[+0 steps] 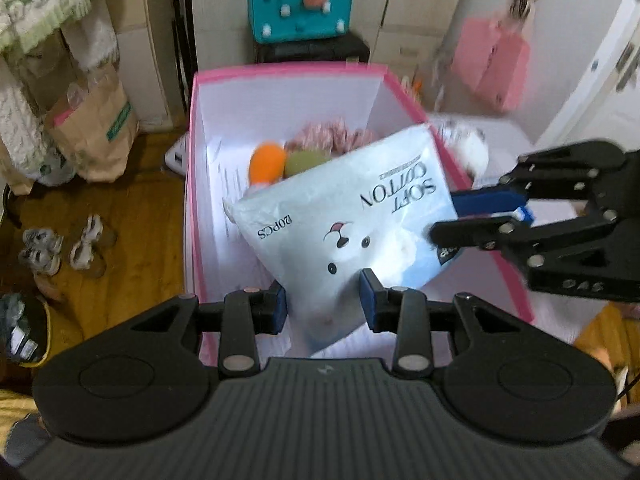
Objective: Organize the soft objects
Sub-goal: 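Open both grippers to release the bag into the box, then move both tools back toward the blue wipes pack and white plush, then close both grippers on the blue wipes pack from its two sides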
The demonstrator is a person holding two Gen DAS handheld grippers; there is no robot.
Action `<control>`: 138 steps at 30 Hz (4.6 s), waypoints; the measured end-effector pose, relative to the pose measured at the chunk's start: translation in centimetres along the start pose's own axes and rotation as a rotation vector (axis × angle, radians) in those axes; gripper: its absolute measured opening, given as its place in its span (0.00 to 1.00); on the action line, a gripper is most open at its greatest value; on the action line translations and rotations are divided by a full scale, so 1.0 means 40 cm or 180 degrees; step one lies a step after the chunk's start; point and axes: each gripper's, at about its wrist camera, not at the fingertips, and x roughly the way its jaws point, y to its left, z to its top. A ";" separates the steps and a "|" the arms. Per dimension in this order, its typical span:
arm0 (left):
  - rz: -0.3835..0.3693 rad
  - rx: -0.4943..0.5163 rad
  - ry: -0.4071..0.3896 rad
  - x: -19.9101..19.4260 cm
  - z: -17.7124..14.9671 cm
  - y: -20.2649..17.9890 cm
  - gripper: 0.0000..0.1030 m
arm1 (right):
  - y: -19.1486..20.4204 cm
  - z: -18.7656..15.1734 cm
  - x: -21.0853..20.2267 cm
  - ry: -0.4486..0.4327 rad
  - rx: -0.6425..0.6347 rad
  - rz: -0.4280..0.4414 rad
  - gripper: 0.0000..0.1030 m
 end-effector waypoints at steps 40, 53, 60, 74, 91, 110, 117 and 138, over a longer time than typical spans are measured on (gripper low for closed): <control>0.0060 0.0152 -0.0420 -0.155 -0.072 -0.135 0.25 | -0.037 -0.066 -0.297 -0.0180 0.0295 0.0051 0.31; -0.0239 0.0121 -0.0926 -0.149 -0.100 -0.287 0.33 | -0.090 -0.177 -0.404 -0.0393 0.0290 -0.0196 0.35; -0.0355 0.0267 -0.1031 -0.124 -0.091 -0.387 0.40 | -0.109 -0.196 -0.434 -0.0346 0.0260 -0.0304 0.36; -0.0765 0.0130 -0.0923 0.032 -0.015 -0.507 0.44 | -0.250 -0.237 -0.431 -0.0339 0.0680 -0.0416 0.47; -0.0273 -0.0446 -0.0770 0.317 0.001 -0.506 0.48 | -0.472 -0.320 -0.229 -0.0035 0.1323 -0.0501 0.58; 0.0154 -0.0554 -0.0738 0.413 -0.016 -0.500 0.51 | -0.492 -0.371 -0.112 -0.0069 0.1353 -0.0725 0.59; -0.0031 -0.0634 -0.0707 0.408 -0.027 -0.499 0.36 | -0.471 -0.396 -0.108 -0.0174 0.1386 -0.0663 0.29; -0.0199 -0.0033 -0.0764 0.397 -0.067 -0.573 0.47 | -0.428 -0.524 -0.190 -0.0604 0.1026 -0.1062 0.46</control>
